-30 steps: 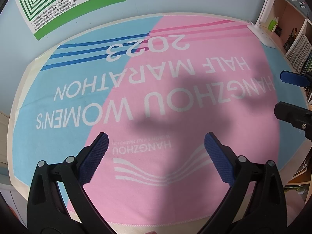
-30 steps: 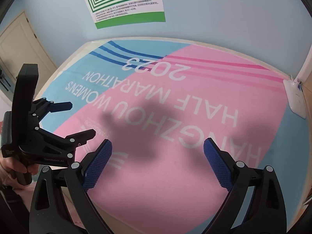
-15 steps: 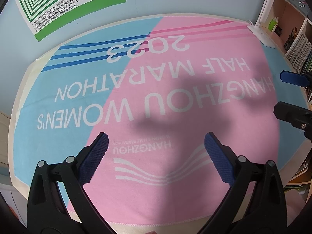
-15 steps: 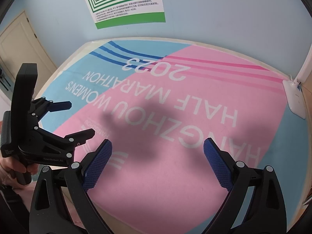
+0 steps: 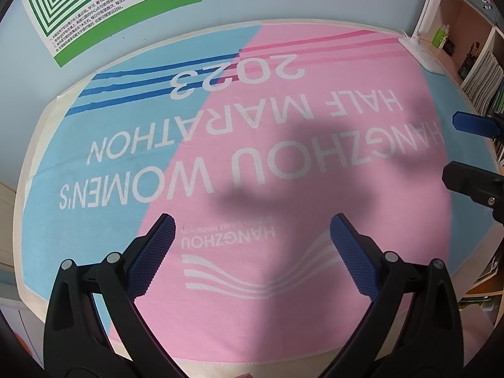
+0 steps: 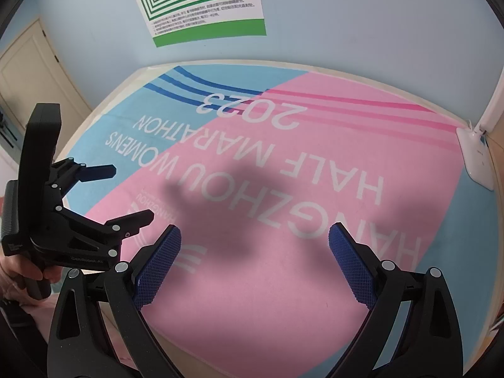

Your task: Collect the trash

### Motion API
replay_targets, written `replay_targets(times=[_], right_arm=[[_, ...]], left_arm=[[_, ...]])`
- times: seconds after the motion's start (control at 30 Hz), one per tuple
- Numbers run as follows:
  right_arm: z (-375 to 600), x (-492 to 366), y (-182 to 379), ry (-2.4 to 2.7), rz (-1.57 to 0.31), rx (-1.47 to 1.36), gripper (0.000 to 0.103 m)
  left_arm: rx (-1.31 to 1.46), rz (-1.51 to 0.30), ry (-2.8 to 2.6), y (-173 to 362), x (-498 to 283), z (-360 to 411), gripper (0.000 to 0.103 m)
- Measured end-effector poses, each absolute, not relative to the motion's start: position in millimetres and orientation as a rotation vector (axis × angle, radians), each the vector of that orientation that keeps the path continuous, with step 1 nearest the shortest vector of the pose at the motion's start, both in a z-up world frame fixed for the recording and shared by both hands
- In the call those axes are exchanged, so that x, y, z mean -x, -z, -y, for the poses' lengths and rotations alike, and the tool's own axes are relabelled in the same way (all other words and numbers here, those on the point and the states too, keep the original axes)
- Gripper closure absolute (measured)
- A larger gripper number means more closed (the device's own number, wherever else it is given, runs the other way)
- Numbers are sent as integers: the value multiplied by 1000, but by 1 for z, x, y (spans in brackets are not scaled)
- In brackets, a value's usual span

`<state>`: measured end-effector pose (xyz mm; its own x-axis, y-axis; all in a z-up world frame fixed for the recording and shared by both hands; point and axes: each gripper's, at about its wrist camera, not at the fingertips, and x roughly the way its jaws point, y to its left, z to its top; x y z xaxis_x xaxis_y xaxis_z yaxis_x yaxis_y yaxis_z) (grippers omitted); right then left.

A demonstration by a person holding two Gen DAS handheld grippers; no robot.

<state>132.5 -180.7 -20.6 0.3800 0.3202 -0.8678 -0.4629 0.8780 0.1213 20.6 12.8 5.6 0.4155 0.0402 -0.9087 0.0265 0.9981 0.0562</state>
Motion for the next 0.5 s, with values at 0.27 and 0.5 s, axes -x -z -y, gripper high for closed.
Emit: replay_targets(times=[0.27,0.5], right_arm=[[181,-132,20,-503,-1069,151,9],[180,-132,21,-502,-1071,148,9]], left_arm=[[-62,-1143,-4,-4,-21,-14,7],[-62,-1142,1,-3,-20,-14,7]])
